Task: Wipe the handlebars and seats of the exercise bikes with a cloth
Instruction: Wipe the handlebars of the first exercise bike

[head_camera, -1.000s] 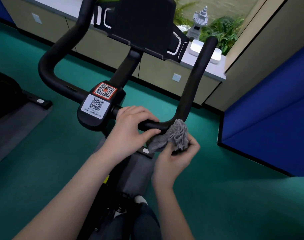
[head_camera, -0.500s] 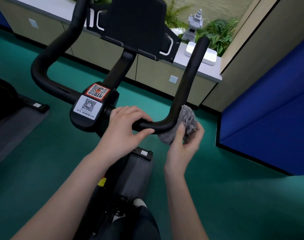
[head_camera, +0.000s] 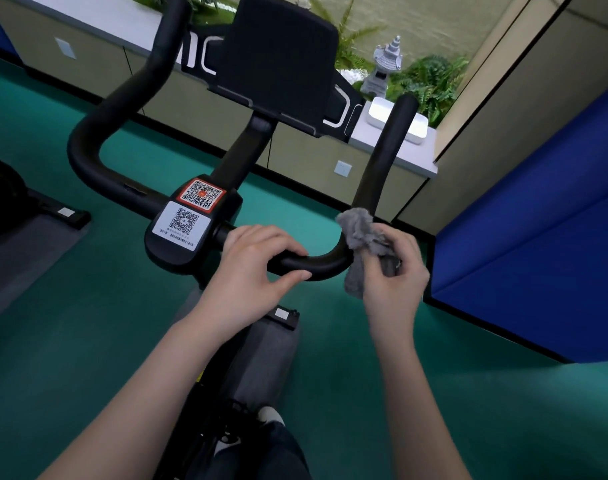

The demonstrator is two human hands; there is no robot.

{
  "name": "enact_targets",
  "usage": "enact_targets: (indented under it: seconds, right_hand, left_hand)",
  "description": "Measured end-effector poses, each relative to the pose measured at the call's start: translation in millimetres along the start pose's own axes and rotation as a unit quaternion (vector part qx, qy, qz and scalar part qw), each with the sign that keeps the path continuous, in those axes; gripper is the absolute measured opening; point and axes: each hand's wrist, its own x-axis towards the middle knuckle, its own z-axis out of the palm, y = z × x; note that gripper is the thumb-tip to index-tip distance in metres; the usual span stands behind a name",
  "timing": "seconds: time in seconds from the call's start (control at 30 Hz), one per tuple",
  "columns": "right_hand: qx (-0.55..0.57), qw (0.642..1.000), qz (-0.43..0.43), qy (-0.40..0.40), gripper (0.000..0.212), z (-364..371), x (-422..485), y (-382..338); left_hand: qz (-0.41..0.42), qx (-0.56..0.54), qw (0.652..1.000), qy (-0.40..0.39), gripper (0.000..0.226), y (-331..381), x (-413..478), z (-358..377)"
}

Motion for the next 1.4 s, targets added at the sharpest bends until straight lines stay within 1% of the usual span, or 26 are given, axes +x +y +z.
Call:
enact_targets:
  seconds: [0.07,0.27,0.33,0.4,0.47,0.5,0.57,0.67,0.73,0.77,0.8,0.87,0.9,0.97,1.03,1.1,1.17,1.23,1.33,1.37,1.4]
  right_hand:
    - [-0.044,0.998,-0.031,-0.044,0.031,-4,9,-1]
    - [-0.122,0.988,-0.014,-0.094,0.024,-6,60,-19]
    - [-0.121,0.982,-0.031,-0.144,0.022,-8,64,-28]
    - [-0.136,0.960,-0.061,-0.238,0.019,-6,62,-37]
    - [-0.197,0.920,-0.103,-0.322,0.018,1,61,-42]
    - [-0.231,0.901,-0.123,-0.346,0.017,5,63,-44]
    - [-0.277,0.878,-0.143,-0.363,0.018,10,75,-47]
    - [-0.323,0.869,-0.133,-0.350,0.016,15,97,-52]
    - [-0.321,0.866,-0.119,-0.364,0.016,20,104,-55]
    - [-0.317,0.857,-0.120,-0.389,0.016,24,104,-57]
    - [-0.320,0.836,-0.127,-0.427,0.015,29,101,-58]
    - [-0.358,0.773,-0.133,-0.506,0.013,40,95,-58]
    - [-0.386,0.743,-0.131,-0.530,0.012,46,94,-56]
    - [-0.437,0.700,-0.135,-0.549,0.012,55,99,-53]
    - [-0.474,0.676,-0.157,-0.542,0.013,62,110,-52]
    - [-0.500,0.668,-0.170,-0.524,0.012,66,125,-55]
    - [-0.505,0.677,-0.153,-0.513,0.012,69,138,-59]
    - [-0.487,0.685,-0.125,-0.527,0.016,69,138,-63]
    - [-0.478,0.664,-0.120,-0.562,0.018,65,125,-63]
    - [-0.479,0.665,-0.124,-0.559,0.016,62,123,-62]
    - [-0.478,0.679,-0.128,-0.543,0.014,58,124,-61]
  left_hand:
    - [0.001,-0.004,1.000,0.001,0.019,-1,0,1]
    - [0.003,-0.012,1.000,0.001,0.019,-4,0,2]
    - [0.005,-0.014,1.000,0.002,0.019,-5,0,3]
    - [0.007,-0.019,1.000,0.002,0.020,-6,1,3]
    - [0.007,-0.024,1.000,0.005,0.022,-7,1,4]
    - [0.007,-0.026,1.000,0.006,0.022,-7,1,3]
    - [0.004,-0.029,1.000,0.007,0.022,-8,1,3]
    - [0.001,-0.033,0.999,0.007,0.022,-8,0,2]
    - [-0.001,-0.036,0.999,0.010,0.021,-8,0,2]
    - [-0.002,-0.037,0.999,0.010,0.022,-8,1,2]
    - [-0.003,-0.037,0.999,0.010,0.022,-8,1,2]
    - [-0.004,-0.036,0.999,0.008,0.023,-8,2,3]
    - [-0.004,-0.036,0.999,0.007,0.023,-8,2,3]
    - [-0.004,-0.037,0.999,0.005,0.023,-8,2,3]
    - [-0.003,-0.038,0.999,0.004,0.022,-9,2,3]
    - [-0.001,-0.039,0.999,0.002,0.022,-9,2,3]
    - [-0.001,-0.038,0.999,0.000,0.021,-10,2,3]
    - [0.000,-0.040,0.999,-0.001,0.021,-11,2,4]
    - [0.002,-0.044,0.999,-0.001,0.020,-12,2,5]
    - [0.003,-0.043,0.999,-0.003,0.020,-12,2,5]
    - [0.002,-0.043,0.999,-0.005,0.020,-12,2,5]
